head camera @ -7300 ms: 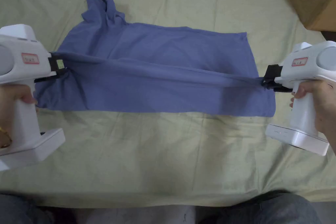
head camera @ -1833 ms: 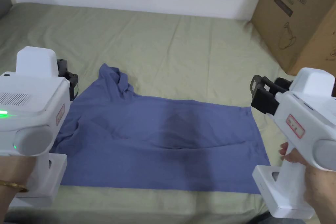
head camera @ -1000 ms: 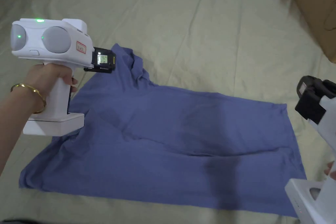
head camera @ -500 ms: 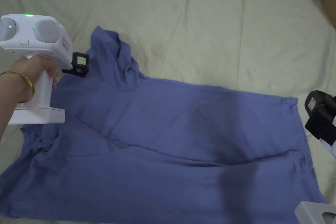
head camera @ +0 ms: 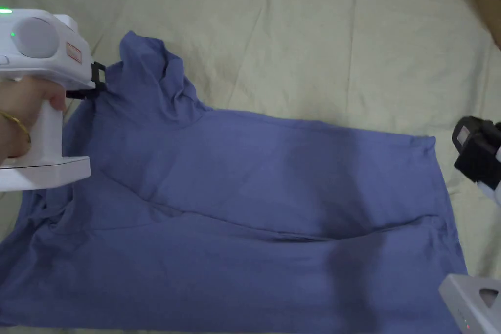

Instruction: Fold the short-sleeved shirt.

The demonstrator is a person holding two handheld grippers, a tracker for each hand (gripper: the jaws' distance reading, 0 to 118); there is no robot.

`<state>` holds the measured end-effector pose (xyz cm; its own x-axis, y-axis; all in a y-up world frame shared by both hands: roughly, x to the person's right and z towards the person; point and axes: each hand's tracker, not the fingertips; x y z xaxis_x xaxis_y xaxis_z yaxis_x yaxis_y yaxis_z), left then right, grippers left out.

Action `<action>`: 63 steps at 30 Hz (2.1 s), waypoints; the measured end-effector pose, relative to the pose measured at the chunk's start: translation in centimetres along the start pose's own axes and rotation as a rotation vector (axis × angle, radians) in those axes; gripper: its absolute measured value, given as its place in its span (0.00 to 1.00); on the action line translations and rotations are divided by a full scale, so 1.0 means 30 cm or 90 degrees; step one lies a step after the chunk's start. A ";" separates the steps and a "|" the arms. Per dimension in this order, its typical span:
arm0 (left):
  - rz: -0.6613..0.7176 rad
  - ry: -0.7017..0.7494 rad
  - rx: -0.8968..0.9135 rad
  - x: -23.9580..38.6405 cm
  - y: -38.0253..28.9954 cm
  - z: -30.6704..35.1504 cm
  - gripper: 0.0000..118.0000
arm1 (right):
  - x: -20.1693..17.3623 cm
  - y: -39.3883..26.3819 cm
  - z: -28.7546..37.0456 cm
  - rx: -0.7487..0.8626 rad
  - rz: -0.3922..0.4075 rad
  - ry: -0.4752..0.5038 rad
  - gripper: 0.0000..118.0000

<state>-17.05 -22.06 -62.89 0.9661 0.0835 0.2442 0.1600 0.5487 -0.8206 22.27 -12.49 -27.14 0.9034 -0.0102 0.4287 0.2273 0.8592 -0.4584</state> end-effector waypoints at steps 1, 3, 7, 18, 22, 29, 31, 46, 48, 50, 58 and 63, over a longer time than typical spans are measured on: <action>0.006 -0.010 0.011 -0.008 0.003 0.030 0.00 | 0.010 0.020 -0.016 -0.003 0.000 0.005 0.00; 0.000 -0.035 0.027 -0.019 0.005 0.088 0.00 | 0.038 0.061 -0.063 -0.021 0.008 0.015 0.00; -0.011 -0.052 0.058 -0.035 -0.014 0.179 0.00 | 0.105 0.138 -0.198 -0.103 -0.049 0.004 0.04; 0.052 -0.067 0.059 -0.087 -0.048 0.223 0.00 | 0.221 0.065 -0.618 -0.362 0.011 -0.103 0.94; 0.050 -0.060 0.052 -0.089 -0.048 0.210 0.00 | 0.243 -0.013 -0.701 -0.385 -0.037 -0.108 0.89; 0.063 -0.060 0.046 -0.057 -0.055 0.214 0.00 | 0.249 -0.067 -0.757 -0.377 -0.101 -0.087 0.34; 0.067 -0.059 0.045 -0.057 -0.057 0.211 0.00 | 0.252 -0.060 -0.747 -0.367 -0.105 -0.062 0.12; 0.053 -0.105 0.084 -0.151 -0.210 0.483 0.00 | 0.313 0.053 -0.235 -0.226 -0.070 0.028 0.03; 0.050 -0.101 0.083 -0.175 -0.273 0.537 0.00 | 0.322 0.028 -0.147 -0.212 -0.077 0.031 0.03; 0.059 -0.108 0.089 -0.194 -0.339 0.583 0.00 | 0.333 -0.011 -0.069 -0.207 -0.083 0.033 0.03; 0.123 -0.107 0.065 -0.241 -0.663 0.639 0.00 | 0.362 -0.268 0.117 -0.234 -0.141 0.026 0.03; 0.204 -0.085 -0.007 -0.268 -0.839 0.587 0.00 | 0.359 -0.394 0.142 -0.265 -0.160 0.002 0.03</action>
<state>-32.40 -21.90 -35.10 0.9327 0.3585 0.0387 -0.1439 0.4686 -0.8716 27.76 -20.57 -13.78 0.8034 -0.1932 0.5632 0.5635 0.5520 -0.6145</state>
